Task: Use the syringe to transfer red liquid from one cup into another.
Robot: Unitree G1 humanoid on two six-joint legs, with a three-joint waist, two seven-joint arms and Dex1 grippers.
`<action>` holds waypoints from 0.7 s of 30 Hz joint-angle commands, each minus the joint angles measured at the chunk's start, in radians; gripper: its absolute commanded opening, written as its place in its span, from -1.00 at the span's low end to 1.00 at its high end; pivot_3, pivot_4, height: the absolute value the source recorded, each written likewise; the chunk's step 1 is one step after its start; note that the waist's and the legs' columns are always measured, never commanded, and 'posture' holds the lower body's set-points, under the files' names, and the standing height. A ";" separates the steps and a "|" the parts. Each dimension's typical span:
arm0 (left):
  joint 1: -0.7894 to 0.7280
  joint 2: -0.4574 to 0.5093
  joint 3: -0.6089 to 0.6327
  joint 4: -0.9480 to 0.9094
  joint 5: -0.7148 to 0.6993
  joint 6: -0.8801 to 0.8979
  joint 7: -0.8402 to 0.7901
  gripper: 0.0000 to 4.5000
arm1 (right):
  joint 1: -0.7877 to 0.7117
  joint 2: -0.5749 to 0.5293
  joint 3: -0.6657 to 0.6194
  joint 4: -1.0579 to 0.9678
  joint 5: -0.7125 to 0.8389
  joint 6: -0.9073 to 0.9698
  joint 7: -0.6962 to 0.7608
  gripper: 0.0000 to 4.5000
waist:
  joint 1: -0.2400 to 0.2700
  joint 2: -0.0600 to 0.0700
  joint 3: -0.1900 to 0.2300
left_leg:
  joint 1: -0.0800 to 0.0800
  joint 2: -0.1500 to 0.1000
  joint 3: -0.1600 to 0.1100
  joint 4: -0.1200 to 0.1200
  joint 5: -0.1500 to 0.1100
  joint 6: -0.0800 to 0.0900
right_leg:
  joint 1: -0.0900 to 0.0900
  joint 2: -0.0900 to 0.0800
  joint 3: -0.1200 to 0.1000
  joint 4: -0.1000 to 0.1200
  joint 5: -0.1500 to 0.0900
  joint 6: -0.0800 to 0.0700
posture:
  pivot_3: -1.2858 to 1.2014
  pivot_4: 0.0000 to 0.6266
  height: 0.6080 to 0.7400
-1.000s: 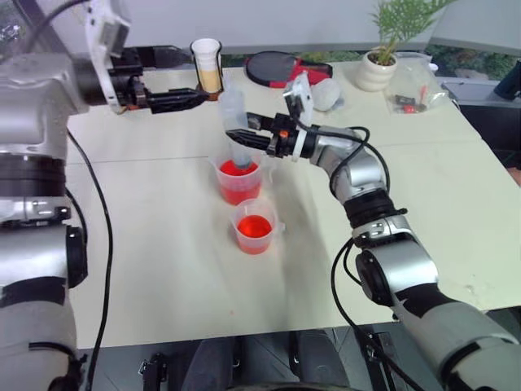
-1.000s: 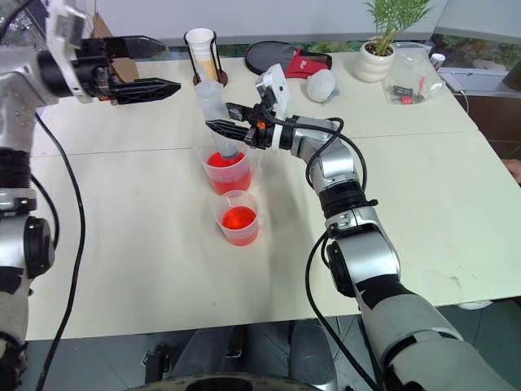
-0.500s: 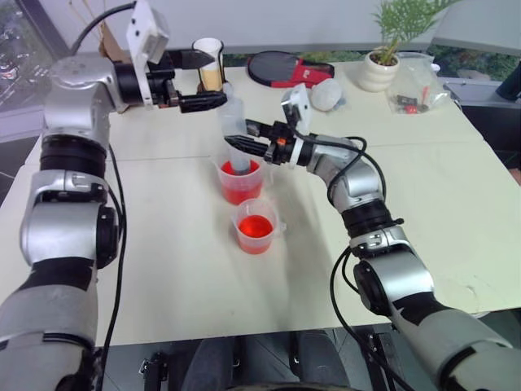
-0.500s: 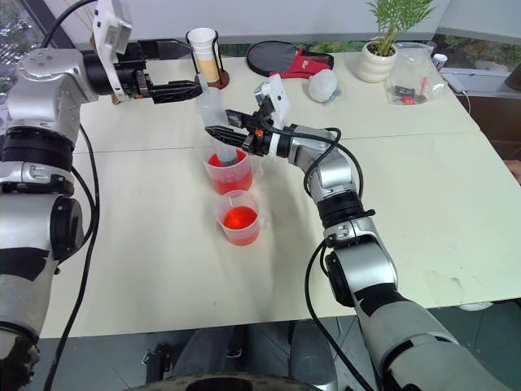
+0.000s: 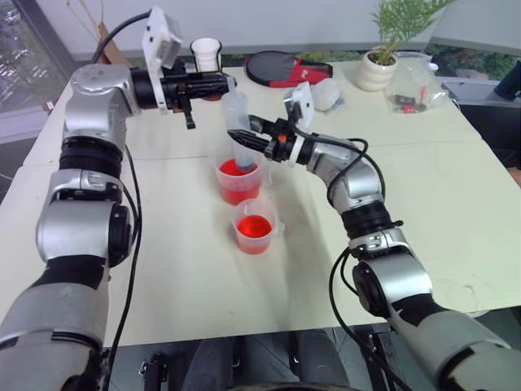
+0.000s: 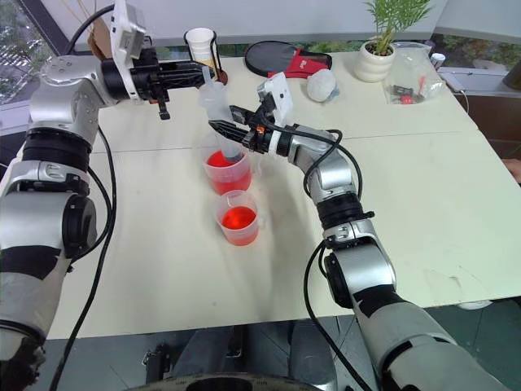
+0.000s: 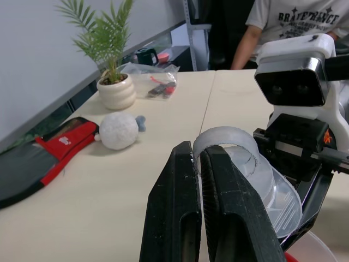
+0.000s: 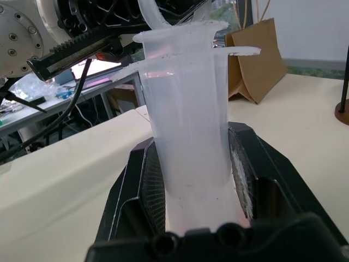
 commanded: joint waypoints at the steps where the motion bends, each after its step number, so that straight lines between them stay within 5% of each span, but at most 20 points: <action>1: -0.106 0.022 0.087 0.001 -0.035 -0.019 0.085 -0.94 | 0.027 0.031 0.044 -0.055 -0.002 -0.010 0.033 -0.40 | 0.001 0.000 0.000 | 0.000 0.000 0.000 0.000 0.000 0.000 | 0.000 0.000 0.000 0.000 0.000 0.000 | 0.03 -0.52 1.00; 19: -0.192 0.042 0.081 0.105 -0.017 -0.062 0.063 -0.94 | 0.047 0.053 0.044 -0.051 -0.004 -0.020 -0.002 -0.40 | -0.001 0.000 0.000 | 0.000 0.000 0.000 0.000 0.000 0.000 | 0.000 0.000 0.000 0.000 0.000 0.000 | 0.03 -0.52 1.00; 21: -0.179 0.048 0.073 0.096 -0.019 -0.032 0.031 -0.70 | 0.038 0.051 0.033 -0.043 -0.003 -0.028 -0.011 -0.40 | -0.001 0.000 0.000 | 0.000 0.000 0.000 0.000 0.000 0.000 | 0.000 0.000 0.000 0.000 0.000 0.000 | 0.03 -0.52 1.00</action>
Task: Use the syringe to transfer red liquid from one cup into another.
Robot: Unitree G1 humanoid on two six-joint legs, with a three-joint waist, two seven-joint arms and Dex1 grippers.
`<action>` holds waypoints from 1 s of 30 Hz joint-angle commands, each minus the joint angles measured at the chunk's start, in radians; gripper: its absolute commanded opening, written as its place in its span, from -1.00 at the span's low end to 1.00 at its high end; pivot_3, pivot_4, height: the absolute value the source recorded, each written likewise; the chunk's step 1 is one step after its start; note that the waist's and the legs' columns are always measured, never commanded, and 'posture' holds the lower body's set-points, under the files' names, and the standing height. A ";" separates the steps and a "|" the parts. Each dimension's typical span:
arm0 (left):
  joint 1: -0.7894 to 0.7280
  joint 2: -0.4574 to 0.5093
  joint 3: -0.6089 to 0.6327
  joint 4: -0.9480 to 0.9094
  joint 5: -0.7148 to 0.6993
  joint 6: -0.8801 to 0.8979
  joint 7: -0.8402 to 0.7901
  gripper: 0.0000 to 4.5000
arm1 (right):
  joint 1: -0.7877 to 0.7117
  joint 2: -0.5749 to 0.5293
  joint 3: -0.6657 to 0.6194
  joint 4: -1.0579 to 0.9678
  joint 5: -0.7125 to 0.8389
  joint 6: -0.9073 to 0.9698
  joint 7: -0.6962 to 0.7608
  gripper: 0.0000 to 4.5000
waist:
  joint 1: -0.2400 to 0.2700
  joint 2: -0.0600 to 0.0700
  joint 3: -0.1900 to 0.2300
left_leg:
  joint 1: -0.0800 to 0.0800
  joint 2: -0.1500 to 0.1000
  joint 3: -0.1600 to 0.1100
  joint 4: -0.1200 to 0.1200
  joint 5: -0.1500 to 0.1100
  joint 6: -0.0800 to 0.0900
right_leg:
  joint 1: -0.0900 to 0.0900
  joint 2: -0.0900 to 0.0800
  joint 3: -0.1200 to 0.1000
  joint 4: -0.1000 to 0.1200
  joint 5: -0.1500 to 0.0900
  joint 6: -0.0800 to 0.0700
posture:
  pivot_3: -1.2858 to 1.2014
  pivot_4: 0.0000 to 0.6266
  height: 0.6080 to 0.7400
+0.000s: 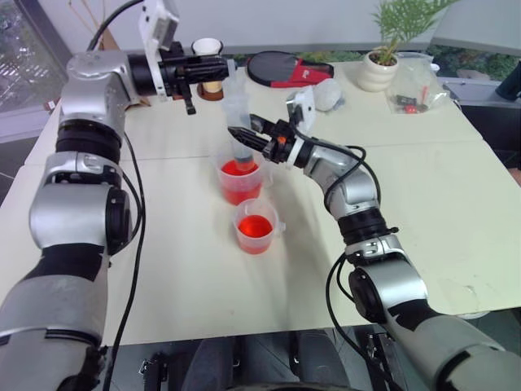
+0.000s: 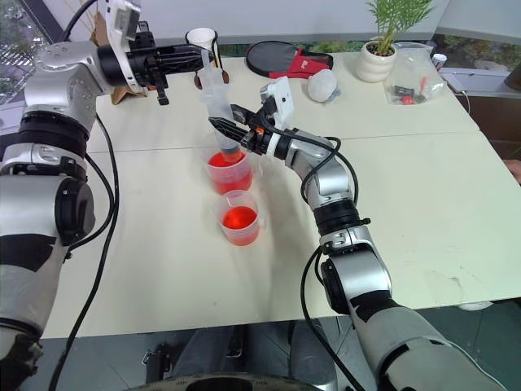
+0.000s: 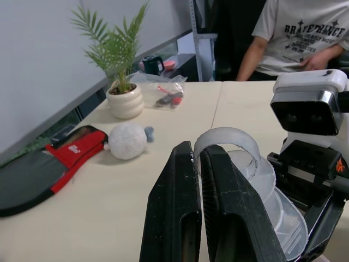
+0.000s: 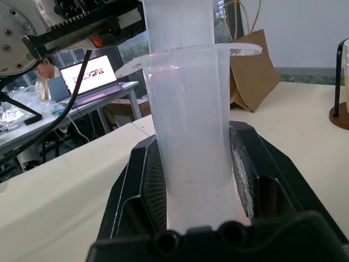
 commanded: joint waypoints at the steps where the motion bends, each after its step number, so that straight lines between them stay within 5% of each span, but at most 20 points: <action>1: -0.068 0.050 0.066 -0.045 -0.027 0.019 0.019 -0.53 | 0.007 0.024 0.043 -0.016 -0.012 -0.017 0.033 -0.40 | -0.001 0.000 0.000 | 0.000 0.000 0.000 0.000 0.000 0.000 | 0.000 0.000 0.000 0.000 0.000 0.000 | 0.03 -0.52 1.00; 6: -0.013 0.086 0.046 -0.097 -0.012 0.075 -0.014 0.57 | -0.011 0.018 0.006 -0.035 0.008 -0.023 0.000 -0.40 | -0.004 0.000 0.000 | 0.000 0.000 0.000 0.000 0.000 0.000 | 0.000 0.000 0.000 0.000 0.000 0.000 | 0.03 -0.52 1.00; 14: 0.236 0.273 0.023 -0.319 -0.014 0.282 -0.148 0.57 | -0.054 -0.017 -0.080 -0.216 0.102 0.078 -0.084 -0.40 | -0.019 0.000 0.000 | 0.000 0.002 -0.002 -0.001 0.000 0.000 | -0.001 0.000 0.000 0.002 0.000 0.000 | 0.03 -0.52 1.00; 20: 0.293 0.288 0.092 -0.431 -0.084 0.377 -0.093 0.57 | -0.090 -0.058 -0.146 -0.302 0.179 0.174 -0.134 -0.40 | -0.006 0.000 0.000 | 0.000 0.001 -0.002 0.000 0.000 0.000 | 0.000 0.000 0.000 0.002 0.000 0.000 | 0.03 -0.52 1.00; 30: 0.401 0.232 0.116 -0.640 -0.182 0.479 -0.021 0.57 | 0.119 -0.204 -0.271 -0.936 0.713 0.779 -0.394 -0.40 | 0.009 -0.002 -0.001 | 0.000 0.002 -0.003 0.000 0.000 0.000 | 0.001 -0.001 0.001 0.001 0.000 0.000 | 0.03 -0.52 1.00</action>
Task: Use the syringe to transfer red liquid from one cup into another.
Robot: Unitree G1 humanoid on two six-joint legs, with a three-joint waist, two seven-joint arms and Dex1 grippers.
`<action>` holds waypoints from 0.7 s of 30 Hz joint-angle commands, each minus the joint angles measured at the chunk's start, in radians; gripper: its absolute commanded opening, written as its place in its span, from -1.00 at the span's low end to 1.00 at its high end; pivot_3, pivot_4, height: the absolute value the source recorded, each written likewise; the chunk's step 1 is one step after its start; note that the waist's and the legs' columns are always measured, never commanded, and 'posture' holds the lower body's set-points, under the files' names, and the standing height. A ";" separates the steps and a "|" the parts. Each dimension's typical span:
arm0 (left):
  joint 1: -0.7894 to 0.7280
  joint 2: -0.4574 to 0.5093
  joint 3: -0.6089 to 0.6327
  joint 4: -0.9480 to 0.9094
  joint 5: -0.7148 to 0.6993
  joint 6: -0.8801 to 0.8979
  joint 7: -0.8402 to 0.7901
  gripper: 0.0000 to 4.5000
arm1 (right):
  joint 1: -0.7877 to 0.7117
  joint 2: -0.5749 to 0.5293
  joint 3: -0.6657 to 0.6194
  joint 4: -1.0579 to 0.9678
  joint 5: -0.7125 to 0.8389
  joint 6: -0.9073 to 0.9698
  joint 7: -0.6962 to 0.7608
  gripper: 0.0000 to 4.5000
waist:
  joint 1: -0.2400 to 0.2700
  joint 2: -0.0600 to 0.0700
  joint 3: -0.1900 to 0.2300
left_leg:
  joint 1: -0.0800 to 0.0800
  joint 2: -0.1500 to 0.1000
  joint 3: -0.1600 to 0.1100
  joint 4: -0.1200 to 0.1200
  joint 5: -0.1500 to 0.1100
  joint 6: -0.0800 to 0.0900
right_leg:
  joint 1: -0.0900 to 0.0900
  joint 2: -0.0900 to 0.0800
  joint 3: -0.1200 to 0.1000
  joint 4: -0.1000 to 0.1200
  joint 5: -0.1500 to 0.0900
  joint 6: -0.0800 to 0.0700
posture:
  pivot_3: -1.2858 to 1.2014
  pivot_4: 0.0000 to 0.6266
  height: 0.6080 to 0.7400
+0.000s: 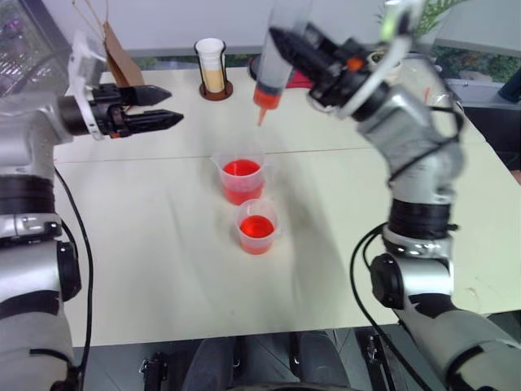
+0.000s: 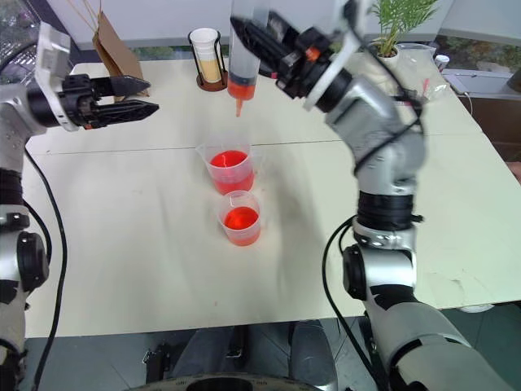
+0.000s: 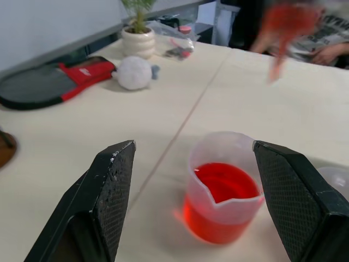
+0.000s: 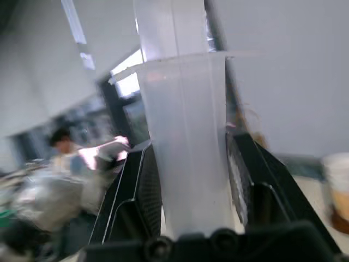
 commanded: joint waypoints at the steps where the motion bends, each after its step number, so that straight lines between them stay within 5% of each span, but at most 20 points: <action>1: -0.026 -0.007 0.017 -0.068 -0.044 0.018 0.013 0.57 | 0.102 -0.005 -0.019 -0.164 0.188 0.142 -0.113 -0.40 | 0.000 0.000 0.000 | 0.000 0.000 0.000 0.001 0.000 0.000 | 0.000 0.000 0.000 0.000 0.000 0.000 | 0.03 -0.52 1.00; 5: -0.051 -0.031 -0.003 -0.073 -0.055 0.025 0.006 0.57 | 0.230 0.011 0.017 -0.263 0.245 0.153 -0.186 -0.40 | 0.002 0.000 0.000 | 0.000 0.000 0.002 0.001 0.000 0.001 | 0.000 0.000 0.001 0.000 0.000 0.000 | 0.03 -0.52 1.00; 9: -0.084 -0.043 -0.036 -0.105 -0.072 0.046 -0.041 0.57 | 0.348 -0.001 0.122 -0.304 0.140 0.079 -0.151 -0.40 | 0.001 0.000 0.000 | 0.000 0.000 0.002 0.001 -0.002 0.004 | 0.000 0.001 0.001 0.000 0.000 0.000 | 0.03 -0.52 1.00; 21: -0.264 -0.074 -0.065 -0.093 -0.133 0.104 -0.139 0.57 | 0.403 -0.002 0.217 -0.295 0.054 -0.025 -0.116 -0.40 | 0.002 0.000 0.000 | 0.001 0.000 0.002 0.001 -0.002 0.004 | 0.001 0.001 0.001 -0.001 0.000 0.000 | 0.03 -0.52 1.00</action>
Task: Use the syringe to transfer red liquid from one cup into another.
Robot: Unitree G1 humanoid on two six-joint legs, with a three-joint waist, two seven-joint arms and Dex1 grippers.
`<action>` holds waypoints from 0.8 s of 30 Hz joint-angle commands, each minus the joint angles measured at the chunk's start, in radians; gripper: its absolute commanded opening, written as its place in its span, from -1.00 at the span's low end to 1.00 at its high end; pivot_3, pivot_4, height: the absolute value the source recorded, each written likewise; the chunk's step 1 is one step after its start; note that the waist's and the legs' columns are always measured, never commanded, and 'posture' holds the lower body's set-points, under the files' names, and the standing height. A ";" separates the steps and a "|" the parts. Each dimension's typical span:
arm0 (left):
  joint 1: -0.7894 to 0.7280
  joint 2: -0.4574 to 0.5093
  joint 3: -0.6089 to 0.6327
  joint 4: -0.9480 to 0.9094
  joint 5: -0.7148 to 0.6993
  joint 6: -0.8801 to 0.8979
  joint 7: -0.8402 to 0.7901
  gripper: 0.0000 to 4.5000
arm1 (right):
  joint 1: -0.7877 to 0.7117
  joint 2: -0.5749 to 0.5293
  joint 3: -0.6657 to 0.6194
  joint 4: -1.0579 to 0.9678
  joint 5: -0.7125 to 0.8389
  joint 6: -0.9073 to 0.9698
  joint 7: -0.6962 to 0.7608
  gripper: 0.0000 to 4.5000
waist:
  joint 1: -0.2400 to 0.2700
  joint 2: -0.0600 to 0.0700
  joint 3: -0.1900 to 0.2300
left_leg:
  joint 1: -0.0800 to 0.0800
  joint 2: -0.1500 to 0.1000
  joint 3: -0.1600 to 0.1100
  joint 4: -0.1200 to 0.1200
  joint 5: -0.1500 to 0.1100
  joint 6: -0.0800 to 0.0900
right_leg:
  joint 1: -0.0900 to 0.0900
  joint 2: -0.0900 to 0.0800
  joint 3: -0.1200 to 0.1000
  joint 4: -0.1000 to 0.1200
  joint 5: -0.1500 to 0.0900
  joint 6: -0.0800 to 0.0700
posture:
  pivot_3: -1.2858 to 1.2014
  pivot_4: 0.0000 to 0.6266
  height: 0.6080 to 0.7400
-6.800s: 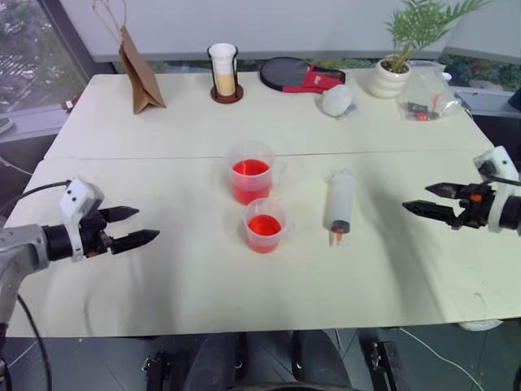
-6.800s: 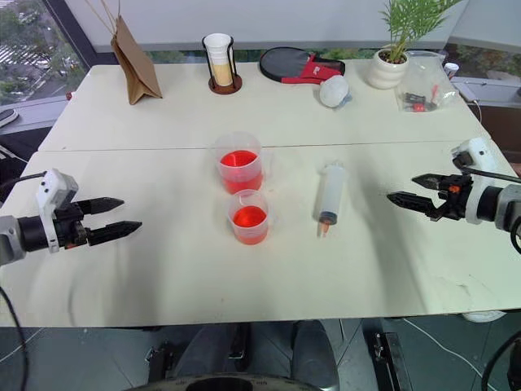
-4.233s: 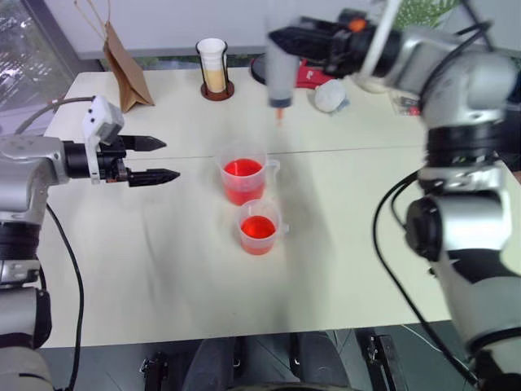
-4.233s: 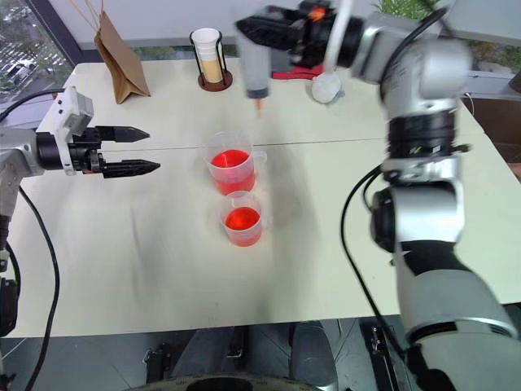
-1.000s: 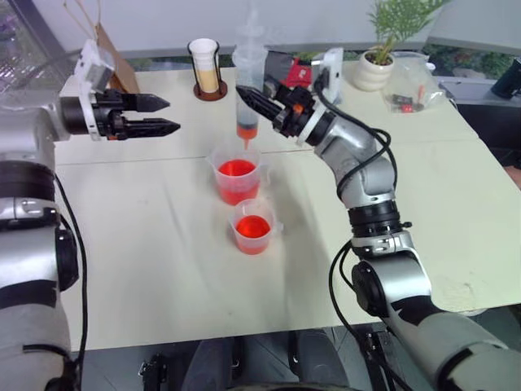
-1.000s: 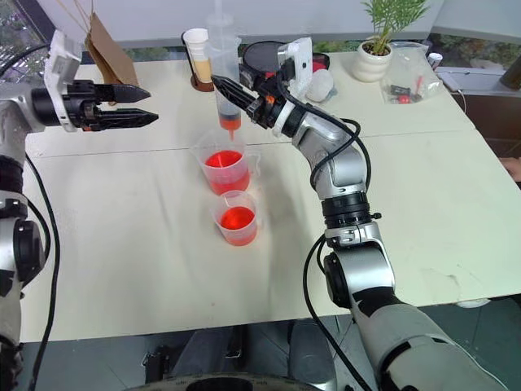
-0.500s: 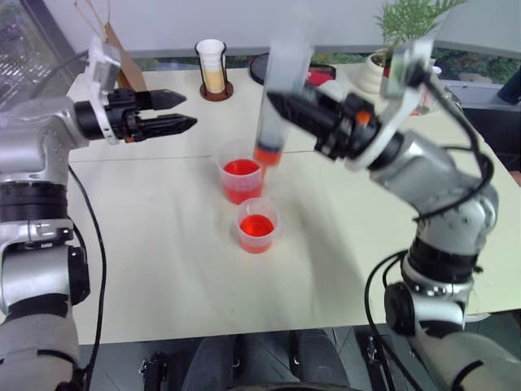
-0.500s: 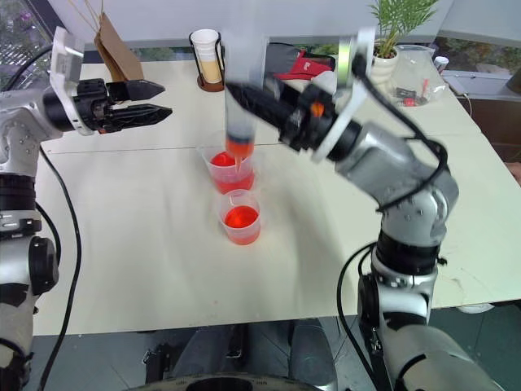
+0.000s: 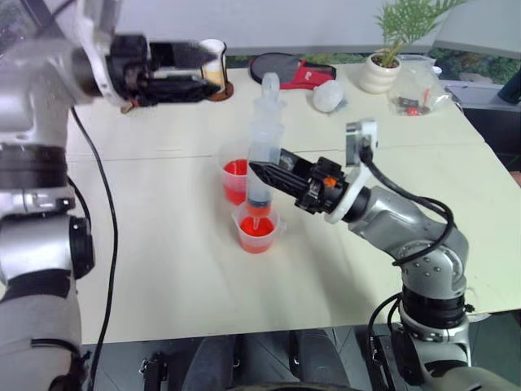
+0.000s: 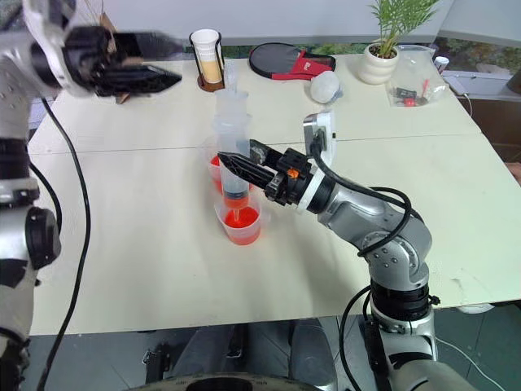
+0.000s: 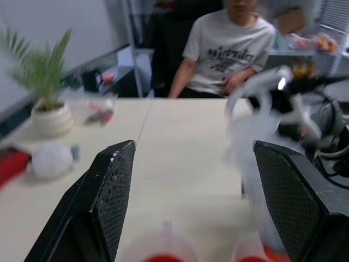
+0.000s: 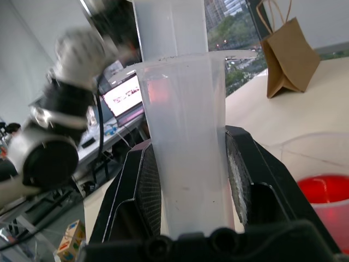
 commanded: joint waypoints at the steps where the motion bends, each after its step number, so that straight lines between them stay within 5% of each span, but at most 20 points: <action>1: -0.014 -0.033 -0.006 -0.001 -0.011 -0.024 0.001 0.57 | -0.010 0.008 0.014 -0.026 -0.018 -0.047 0.009 -0.40 | 0.002 0.000 0.000 | 0.000 0.000 0.000 0.000 0.000 0.000 | 0.000 0.000 0.000 0.000 0.000 0.000 | 0.03 -0.52 1.00; 14: -0.066 -0.163 -0.031 0.134 0.023 -0.127 0.010 0.57 | 0.010 0.003 0.063 -0.023 -0.093 -0.099 0.032 -0.40 | 0.006 0.000 0.000 | 0.000 0.000 0.000 0.000 0.000 0.000 | 0.000 0.000 0.000 0.000 0.000 0.000 | 0.03 -0.52 1.00; 17: -0.068 -0.184 -0.027 0.146 0.017 -0.132 0.008 0.23 | 0.021 0.001 0.068 -0.026 -0.104 -0.106 0.034 -0.40 | 0.009 0.000 0.000 | 0.000 0.000 0.000 0.001 0.000 0.000 | 0.000 0.000 0.000 -0.001 0.000 0.000 | 0.03 -0.52 1.00; 23: -0.067 -0.203 -0.021 0.097 -0.013 -0.084 -0.014 -0.98 | 0.029 -0.001 0.081 -0.016 -0.146 -0.126 0.044 -0.40 | 0.018 0.000 0.000 | 0.000 0.000 0.000 0.001 0.000 0.000 | 0.000 0.000 0.000 -0.001 0.000 0.000 | 0.03 -0.52 1.00; 24: -0.064 -0.202 -0.022 0.088 -0.015 -0.075 -0.020 -0.99 | 0.031 -0.003 0.082 -0.015 -0.151 -0.128 0.046 -0.40 | 0.018 0.000 0.000 | 0.000 0.000 0.000 0.001 0.000 0.000 | 0.000 0.000 0.000 -0.001 0.000 0.000 | 0.03 -0.52 1.00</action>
